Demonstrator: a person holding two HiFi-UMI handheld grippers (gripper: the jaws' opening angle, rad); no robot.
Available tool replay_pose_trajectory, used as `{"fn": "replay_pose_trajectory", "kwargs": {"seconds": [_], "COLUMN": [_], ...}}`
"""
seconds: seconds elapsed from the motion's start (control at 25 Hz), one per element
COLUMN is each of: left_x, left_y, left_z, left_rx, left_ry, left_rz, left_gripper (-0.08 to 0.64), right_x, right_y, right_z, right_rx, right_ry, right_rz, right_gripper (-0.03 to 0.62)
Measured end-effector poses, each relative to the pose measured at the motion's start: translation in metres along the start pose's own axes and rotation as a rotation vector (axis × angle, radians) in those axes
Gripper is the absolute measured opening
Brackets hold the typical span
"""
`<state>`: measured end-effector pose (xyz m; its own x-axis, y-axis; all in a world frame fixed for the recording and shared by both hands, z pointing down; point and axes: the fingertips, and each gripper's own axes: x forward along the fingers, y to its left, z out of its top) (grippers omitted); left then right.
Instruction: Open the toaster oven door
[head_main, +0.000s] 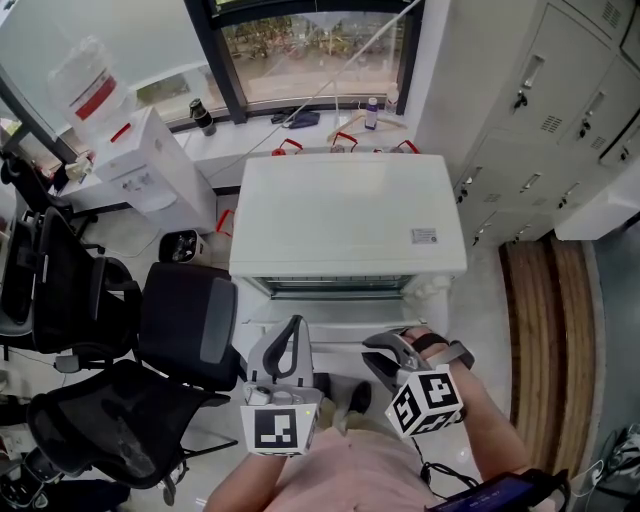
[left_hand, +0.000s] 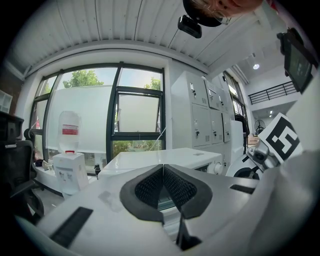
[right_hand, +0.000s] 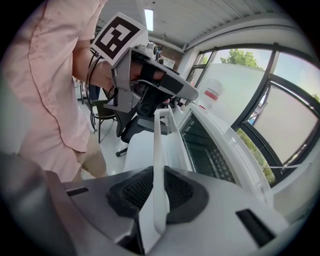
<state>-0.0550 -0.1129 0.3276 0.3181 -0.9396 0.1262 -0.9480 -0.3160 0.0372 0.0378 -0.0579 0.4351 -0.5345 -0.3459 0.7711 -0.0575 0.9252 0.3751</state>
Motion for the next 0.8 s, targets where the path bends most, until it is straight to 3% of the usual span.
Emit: {"fn": "replay_pose_trajectory", "kwargs": {"seconds": [0.4,0.8], "left_x": [0.001,-0.002], "left_y": [-0.003,-0.003], "left_z": [-0.002,-0.01], "left_rx": [0.032,0.007], "left_ry": [-0.002,0.022], "left_rz": [-0.009,0.0], "left_gripper": [0.014,0.014], "right_x": [-0.001,0.0], "right_y": [0.005,0.013], "right_z": [-0.002,-0.002], "right_rx": [0.002,-0.01], "right_ry": [-0.001,0.008], "right_rz": [-0.004,-0.018], "right_gripper": [0.069,0.069]}}
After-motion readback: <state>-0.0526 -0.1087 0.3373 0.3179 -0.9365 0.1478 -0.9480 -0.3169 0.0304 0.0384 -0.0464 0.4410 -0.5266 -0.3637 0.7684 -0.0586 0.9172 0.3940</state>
